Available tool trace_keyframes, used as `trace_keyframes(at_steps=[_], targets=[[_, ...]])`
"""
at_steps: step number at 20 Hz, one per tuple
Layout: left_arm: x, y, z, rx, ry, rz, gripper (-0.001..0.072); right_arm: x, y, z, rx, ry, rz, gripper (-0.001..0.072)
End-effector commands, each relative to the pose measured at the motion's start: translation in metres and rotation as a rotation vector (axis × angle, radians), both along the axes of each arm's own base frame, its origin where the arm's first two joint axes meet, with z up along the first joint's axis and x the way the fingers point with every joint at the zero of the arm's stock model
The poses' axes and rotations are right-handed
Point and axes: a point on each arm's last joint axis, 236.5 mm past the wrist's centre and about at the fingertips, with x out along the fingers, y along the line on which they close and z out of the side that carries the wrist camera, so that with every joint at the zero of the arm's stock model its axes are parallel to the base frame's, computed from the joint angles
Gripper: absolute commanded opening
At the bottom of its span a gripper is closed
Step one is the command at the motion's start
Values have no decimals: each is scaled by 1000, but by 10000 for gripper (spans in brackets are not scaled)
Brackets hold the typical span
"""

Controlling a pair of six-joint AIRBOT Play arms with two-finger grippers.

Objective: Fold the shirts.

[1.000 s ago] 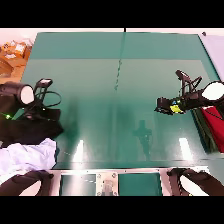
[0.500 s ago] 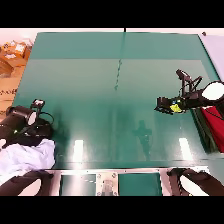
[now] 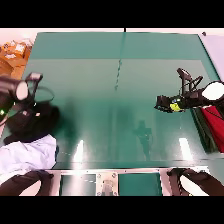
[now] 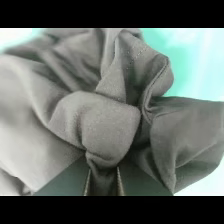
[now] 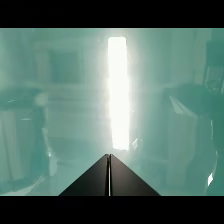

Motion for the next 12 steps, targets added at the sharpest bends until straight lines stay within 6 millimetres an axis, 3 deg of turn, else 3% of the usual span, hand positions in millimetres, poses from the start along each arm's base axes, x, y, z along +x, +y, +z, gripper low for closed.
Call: trace_keyframes(at_steps=[1, 4, 5, 7, 8, 9, 10, 12], targets=[[22, -106, 87, -173, -222, -237, 25, 8, -8, 9, 4, -22, -29, 17], [20, -202, 117, -343, -369, -440, 25, 16, -27, 29, 4, -45, -76, 17], [18, -229, 114, -390, -380, -482, 25, 20, -34, 37, 4, -57, -95, 17], [16, -272, 89, -466, -324, -517, 28, 27, -46, 48, 2, -84, -128, 19], [12, -291, 69, -512, -257, -519, 203, 27, -50, 49, 2, -85, -139, 86], [6, -302, 51, -534, -190, -535, 521, 26, -54, 48, 1, -77, -148, 293], [3, -302, 36, -524, -135, -547, 601, 23, -58, 47, 0, -64, -152, 407], [10, -268, 24, -451, -66, -529, 601, 18, -66, 44, -1, -38, -168, 410]])
